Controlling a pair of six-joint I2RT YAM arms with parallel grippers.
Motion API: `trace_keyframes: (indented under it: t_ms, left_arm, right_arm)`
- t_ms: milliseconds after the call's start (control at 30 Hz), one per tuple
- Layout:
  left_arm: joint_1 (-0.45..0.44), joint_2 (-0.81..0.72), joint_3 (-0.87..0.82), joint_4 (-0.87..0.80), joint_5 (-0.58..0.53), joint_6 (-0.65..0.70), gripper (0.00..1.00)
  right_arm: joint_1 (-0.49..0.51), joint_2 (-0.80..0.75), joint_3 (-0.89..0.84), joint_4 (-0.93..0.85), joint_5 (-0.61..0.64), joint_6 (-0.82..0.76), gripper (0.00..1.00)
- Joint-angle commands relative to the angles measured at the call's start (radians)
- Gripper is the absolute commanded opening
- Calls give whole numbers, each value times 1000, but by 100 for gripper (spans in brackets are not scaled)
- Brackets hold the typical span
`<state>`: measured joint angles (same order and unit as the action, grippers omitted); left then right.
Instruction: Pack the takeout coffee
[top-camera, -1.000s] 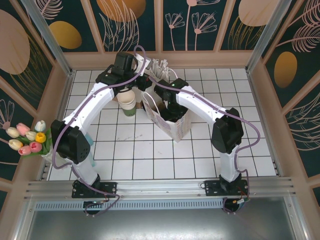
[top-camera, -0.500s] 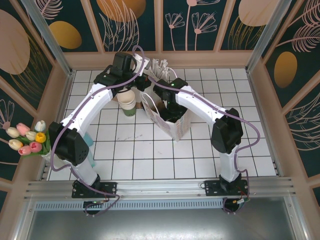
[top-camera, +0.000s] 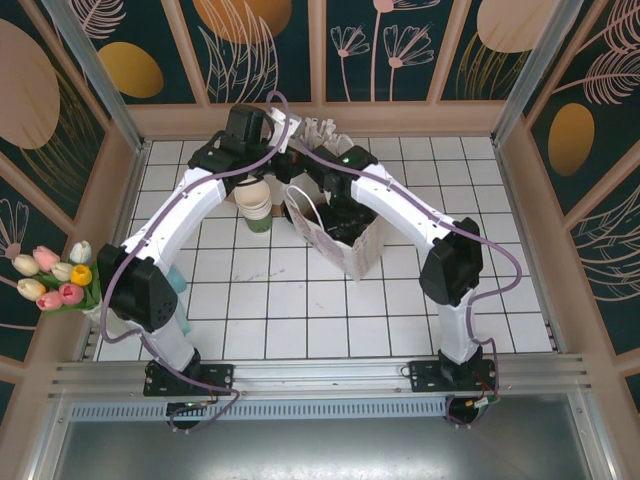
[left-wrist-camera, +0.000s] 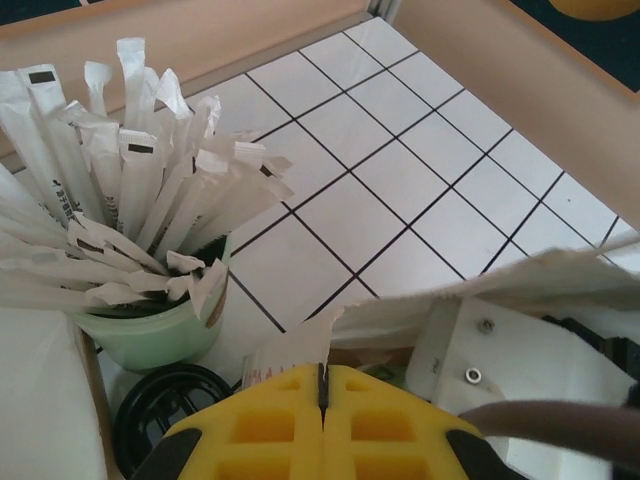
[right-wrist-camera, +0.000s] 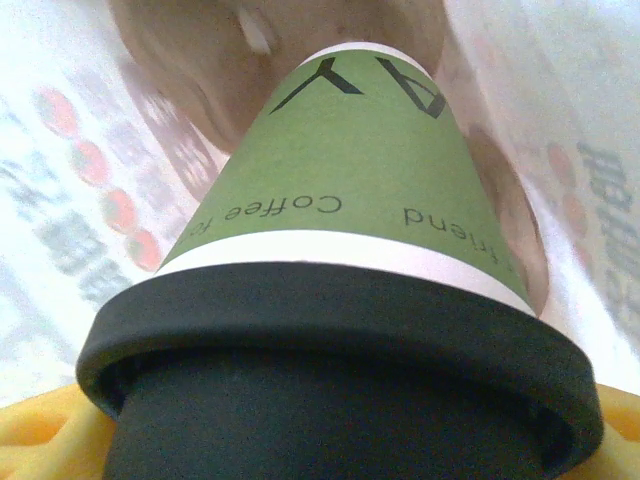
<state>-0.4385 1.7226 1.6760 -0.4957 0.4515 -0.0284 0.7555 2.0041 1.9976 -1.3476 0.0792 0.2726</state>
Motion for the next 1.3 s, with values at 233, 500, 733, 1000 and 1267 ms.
trace_keyframes:
  t_ms: [233,500,733,1000,1267]
  left_arm:
    - [-1,-37,-10,11,5,18,0]
    - [-2,-37,6,-30,20,61,0]
    - [-2,-31,19,-59,-17,93,0]
    - [-2,-36,56,-72,-90,115,0]
    - [-2,-47,89,-59,-66,131,0]
  right_arm:
    - [-13,-50,110,-27,51,65,59]
    - [-32,-83,227,-26,86,40,58]
    - [-22,-72,243,-25,127,0,58]
    - [-24,-104,74,-27,49,-29,58]
    - [-40,-94,99,-25,32,37,58]
